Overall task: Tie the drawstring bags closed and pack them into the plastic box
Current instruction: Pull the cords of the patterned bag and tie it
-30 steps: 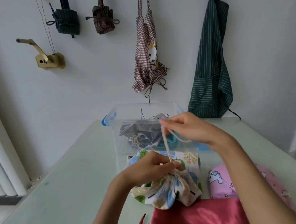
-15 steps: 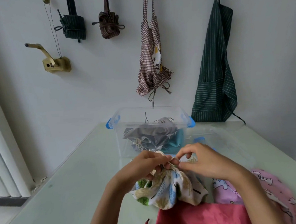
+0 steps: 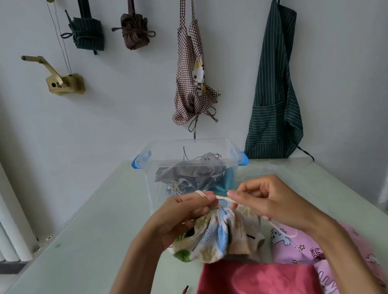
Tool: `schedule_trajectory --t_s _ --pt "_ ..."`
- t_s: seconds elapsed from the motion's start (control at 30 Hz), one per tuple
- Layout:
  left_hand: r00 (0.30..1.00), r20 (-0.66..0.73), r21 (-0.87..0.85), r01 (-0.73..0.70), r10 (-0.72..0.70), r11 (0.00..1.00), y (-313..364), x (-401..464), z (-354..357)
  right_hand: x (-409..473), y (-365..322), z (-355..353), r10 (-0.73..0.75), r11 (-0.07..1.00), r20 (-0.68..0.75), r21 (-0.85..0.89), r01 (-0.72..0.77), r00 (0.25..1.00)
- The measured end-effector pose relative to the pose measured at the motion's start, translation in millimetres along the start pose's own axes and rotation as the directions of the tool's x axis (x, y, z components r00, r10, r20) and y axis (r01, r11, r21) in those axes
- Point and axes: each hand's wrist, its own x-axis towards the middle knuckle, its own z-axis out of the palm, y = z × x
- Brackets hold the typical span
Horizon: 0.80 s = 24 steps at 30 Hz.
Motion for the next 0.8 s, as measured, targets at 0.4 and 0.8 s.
schedule_trajectory --t_s 0.4,0.8 --pt "0.996 -0.032 0.124 -0.083 0.088 0.989 3.5 -2.4 0.2 15.9 19.7 19.5 0.025 0.981 -0.068 -0.191 -0.038 0.997" --pt "0.972 -0.013 0.289 -0.220 0.234 0.932 -0.4 -3.4 -1.6 16.7 19.8 33.6 -0.020 0.983 -0.122 -0.181 -0.002 0.992"
